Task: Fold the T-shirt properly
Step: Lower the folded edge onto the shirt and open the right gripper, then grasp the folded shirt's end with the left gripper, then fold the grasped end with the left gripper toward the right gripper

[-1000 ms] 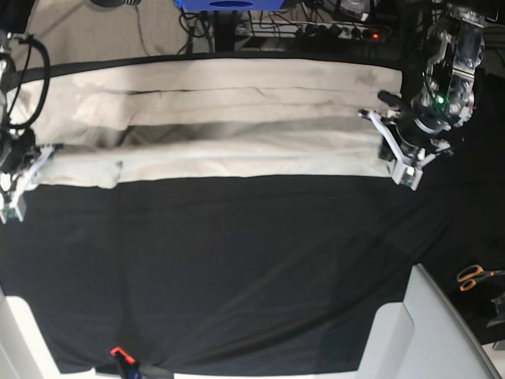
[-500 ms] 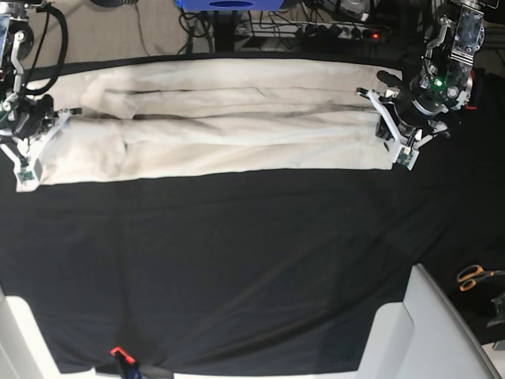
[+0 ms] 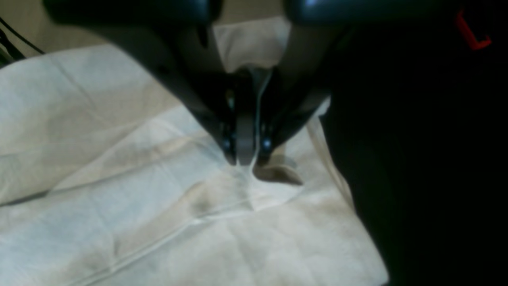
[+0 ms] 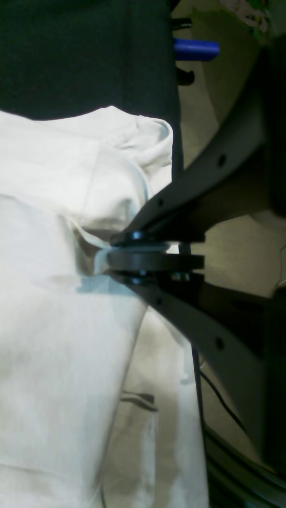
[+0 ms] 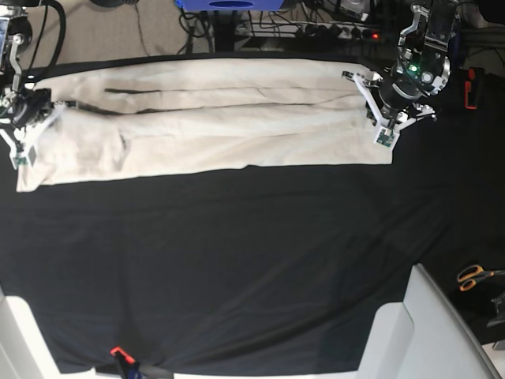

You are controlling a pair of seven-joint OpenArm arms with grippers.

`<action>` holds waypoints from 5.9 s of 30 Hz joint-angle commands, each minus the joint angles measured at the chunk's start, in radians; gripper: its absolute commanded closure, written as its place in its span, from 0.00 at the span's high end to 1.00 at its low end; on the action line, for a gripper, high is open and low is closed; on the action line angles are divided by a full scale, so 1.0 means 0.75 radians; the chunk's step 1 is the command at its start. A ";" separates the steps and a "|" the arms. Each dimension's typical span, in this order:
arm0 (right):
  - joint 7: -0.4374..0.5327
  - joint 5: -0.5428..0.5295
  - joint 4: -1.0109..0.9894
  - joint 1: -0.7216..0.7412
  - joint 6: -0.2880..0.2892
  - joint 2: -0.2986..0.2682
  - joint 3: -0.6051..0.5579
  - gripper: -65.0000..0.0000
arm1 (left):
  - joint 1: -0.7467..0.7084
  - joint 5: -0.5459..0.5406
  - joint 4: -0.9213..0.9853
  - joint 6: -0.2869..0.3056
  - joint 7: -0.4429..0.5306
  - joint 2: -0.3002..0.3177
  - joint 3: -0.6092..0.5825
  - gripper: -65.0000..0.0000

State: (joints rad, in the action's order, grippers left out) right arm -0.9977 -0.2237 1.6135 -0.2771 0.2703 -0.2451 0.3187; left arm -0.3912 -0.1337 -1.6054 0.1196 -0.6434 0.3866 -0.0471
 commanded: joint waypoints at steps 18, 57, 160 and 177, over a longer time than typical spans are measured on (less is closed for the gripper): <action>0.063 0.003 -0.049 0.017 0.001 -0.036 0.004 0.03 | -0.005 0.003 0.039 -0.005 0.020 0.013 -0.032 0.00; 0.280 0.005 -0.327 0.379 0.218 -0.063 0.014 0.04 | 0.173 0.001 0.014 -0.009 -0.037 -0.183 0.050 0.00; 0.554 0.003 -0.096 -0.096 0.218 -0.024 0.278 0.08 | 0.118 -0.633 0.656 0.672 0.147 -0.204 0.575 0.63; 0.552 0.003 -0.098 -0.096 0.218 0.000 0.278 0.08 | 0.179 -0.623 0.628 0.609 0.153 -0.126 0.694 0.00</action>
State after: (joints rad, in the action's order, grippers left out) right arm -0.6025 -0.2161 1.5276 -0.3496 0.4347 -0.2295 0.5198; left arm -0.2539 -0.6182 -1.1225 0.5995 -0.5343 0.2615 0.4610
